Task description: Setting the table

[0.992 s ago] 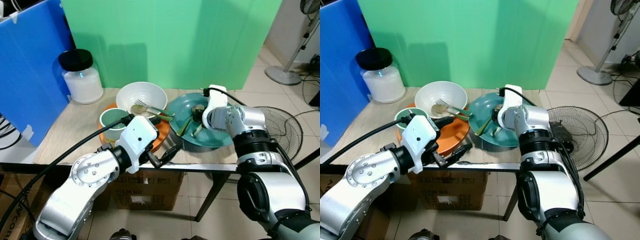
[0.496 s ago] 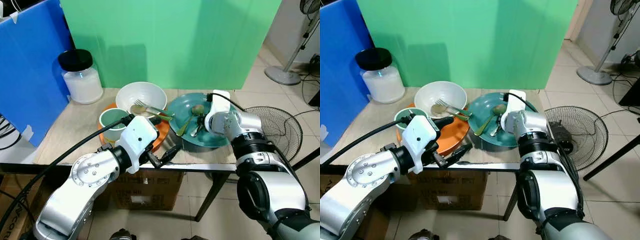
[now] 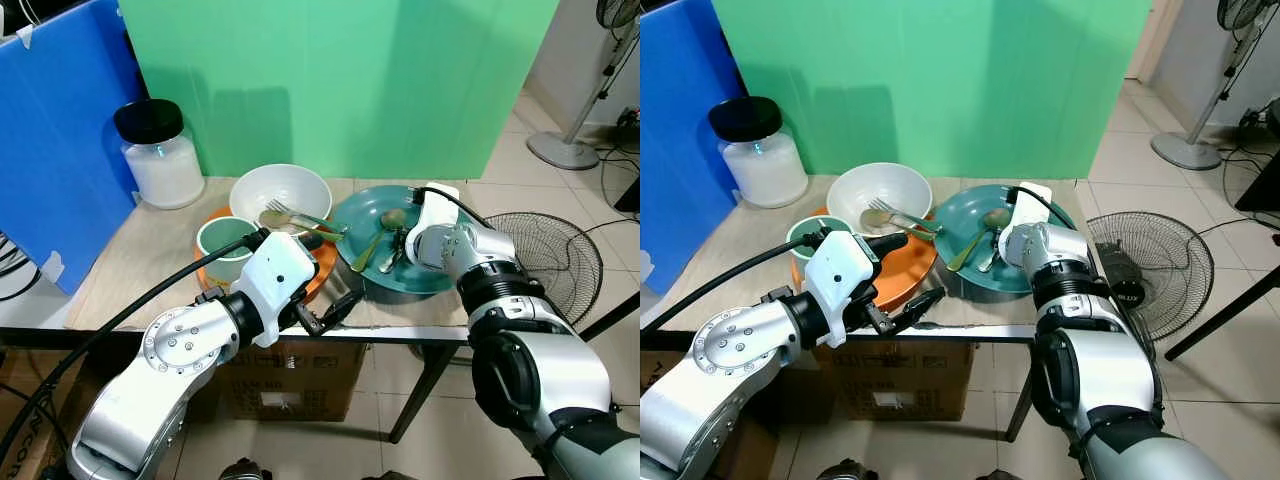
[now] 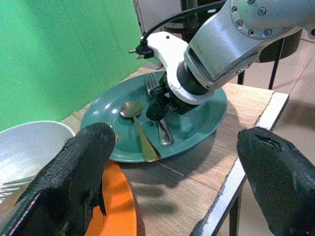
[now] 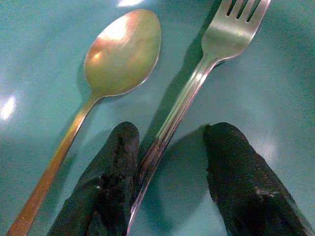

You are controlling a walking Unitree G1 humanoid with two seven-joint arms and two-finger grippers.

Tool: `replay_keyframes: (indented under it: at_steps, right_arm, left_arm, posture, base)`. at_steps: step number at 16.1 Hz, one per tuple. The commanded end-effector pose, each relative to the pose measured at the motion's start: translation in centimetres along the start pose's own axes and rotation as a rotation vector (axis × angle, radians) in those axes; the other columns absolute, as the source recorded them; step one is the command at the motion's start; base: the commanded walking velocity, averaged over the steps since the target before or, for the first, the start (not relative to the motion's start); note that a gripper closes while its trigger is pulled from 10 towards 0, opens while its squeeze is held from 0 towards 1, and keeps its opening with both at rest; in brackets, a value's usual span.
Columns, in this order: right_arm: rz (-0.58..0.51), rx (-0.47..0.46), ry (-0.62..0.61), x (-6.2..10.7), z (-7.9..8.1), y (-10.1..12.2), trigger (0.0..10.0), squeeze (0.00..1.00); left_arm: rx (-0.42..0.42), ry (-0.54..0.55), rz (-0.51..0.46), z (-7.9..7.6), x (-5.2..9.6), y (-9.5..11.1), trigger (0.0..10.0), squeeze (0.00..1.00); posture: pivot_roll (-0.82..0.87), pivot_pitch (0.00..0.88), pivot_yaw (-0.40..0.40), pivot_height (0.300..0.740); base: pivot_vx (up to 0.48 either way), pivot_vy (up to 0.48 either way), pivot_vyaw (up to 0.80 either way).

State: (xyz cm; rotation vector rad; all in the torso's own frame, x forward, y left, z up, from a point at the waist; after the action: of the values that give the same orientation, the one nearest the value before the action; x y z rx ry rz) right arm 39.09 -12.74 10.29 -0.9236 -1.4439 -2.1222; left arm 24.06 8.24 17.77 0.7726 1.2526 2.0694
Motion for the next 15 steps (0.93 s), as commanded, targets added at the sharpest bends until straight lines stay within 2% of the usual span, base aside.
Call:
replay_keyframes:
  at_steps: [1, 3, 5, 6, 15]
  right_arm:
    - [0.03, -0.015, 0.001, -0.1, -0.06, -0.33, 3.2, 0.0]
    - [0.046, -0.019, -0.005, -0.26, -0.27, -0.67, 2.7, 0.0]
    - [0.055, -0.019, -0.011, -0.39, -0.48, -0.95, 1.3, 0.0]
    - [0.057, -0.019, -0.013, -0.41, -0.52, -0.96, 0.0, 0.0]
    - [0.043, -0.04, -0.016, -0.3, -0.77, -0.32, 0.0, 0.0]
  left_arm:
    - [-0.012, -0.01, -0.005, -0.06, -0.04, 0.37, 10.0, 0.0]
    - [-0.012, -0.01, -0.005, -0.06, -0.03, 0.36, 10.0, 0.0]
    - [-0.012, -0.01, -0.005, -0.07, -0.03, 0.35, 10.0, 0.0]
    - [-0.012, -0.01, -0.005, -0.08, -0.02, 0.34, 10.0, 0.0]
    - [-0.019, -0.004, -0.006, 0.16, -0.07, 0.33, 10.0, 0.0]
  posture:
    - [0.12, 0.0, -0.03, 0.74]
    - [0.12, 0.0, -0.03, 0.74]
    - [0.12, 0.0, -0.03, 0.74]
    - [0.12, 0.0, -0.03, 0.74]
    - [0.12, 0.0, -0.03, 0.74]
  base:
    - [0.0, 0.0, 0.0]
    - [0.0, 0.0, 0.0]
    - [0.0, 0.0, 0.0]
    - [0.0, 0.0, 0.0]
    - [0.0, 0.0, 0.0]
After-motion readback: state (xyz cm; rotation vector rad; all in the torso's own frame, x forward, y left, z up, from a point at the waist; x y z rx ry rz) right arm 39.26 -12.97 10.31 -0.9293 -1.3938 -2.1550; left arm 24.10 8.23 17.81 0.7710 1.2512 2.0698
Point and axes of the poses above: a point about 5 cm out from each wrist's last joint towards the gripper, its own x axis pointing back from the gripper into the wrist, its own y axis along the axis of the wrist's last joint, z = x × y, the point moved 2 cm from there along -x, pointing out of the wrist towards the gripper, and after that the axes turned 9 degrees about -x, right-handed, at the moved point
